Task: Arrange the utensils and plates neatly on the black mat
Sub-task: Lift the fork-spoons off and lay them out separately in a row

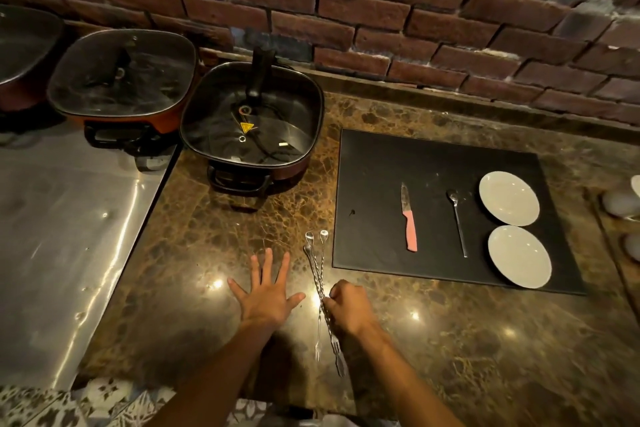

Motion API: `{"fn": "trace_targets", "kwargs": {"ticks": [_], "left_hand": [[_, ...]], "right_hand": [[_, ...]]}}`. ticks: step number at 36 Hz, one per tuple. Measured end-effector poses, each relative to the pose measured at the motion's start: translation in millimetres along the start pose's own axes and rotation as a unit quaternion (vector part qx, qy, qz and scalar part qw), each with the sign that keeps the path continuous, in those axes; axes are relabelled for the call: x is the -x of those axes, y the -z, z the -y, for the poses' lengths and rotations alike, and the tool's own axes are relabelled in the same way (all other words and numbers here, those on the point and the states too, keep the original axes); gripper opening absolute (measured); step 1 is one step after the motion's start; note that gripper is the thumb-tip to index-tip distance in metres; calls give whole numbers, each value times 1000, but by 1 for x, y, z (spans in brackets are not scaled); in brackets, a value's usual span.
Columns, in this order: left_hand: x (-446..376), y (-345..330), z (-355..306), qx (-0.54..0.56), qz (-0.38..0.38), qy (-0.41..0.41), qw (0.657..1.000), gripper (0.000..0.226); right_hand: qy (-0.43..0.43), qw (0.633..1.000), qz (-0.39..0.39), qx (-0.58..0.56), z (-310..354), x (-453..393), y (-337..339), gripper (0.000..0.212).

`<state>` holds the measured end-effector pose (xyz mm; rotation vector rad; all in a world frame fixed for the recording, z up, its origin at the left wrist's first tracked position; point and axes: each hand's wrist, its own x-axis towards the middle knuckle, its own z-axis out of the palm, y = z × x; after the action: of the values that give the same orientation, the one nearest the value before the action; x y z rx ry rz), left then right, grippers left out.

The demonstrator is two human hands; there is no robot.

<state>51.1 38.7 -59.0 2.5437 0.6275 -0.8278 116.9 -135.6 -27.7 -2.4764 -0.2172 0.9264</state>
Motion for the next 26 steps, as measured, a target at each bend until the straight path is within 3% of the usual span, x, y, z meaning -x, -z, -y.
{"fn": "trace_targets", "kwargs": {"ticks": [7,12,16,18,26], "left_hand": [[0,-2,1,-2,-11,0,1000,92],[-2,-6,-2,-25,-15,20,999,93],[1,-7,-1,-39,-33,19,999,93],[2,-6,-1,-36,-32,15,999,93],[6,-4,-8,-28,-27,22,999,86]], "right_hand": [[-16,994,-94,-45,-20,-22,61,11],[-34,982,-185,-2,-43,-54,123,12],[-94,979,-175,48,-59,-76,150,43],[-104,980,-158,55,-64,-83,155,49],[-105,982,-155,8,-64,-89,148,25]]}}
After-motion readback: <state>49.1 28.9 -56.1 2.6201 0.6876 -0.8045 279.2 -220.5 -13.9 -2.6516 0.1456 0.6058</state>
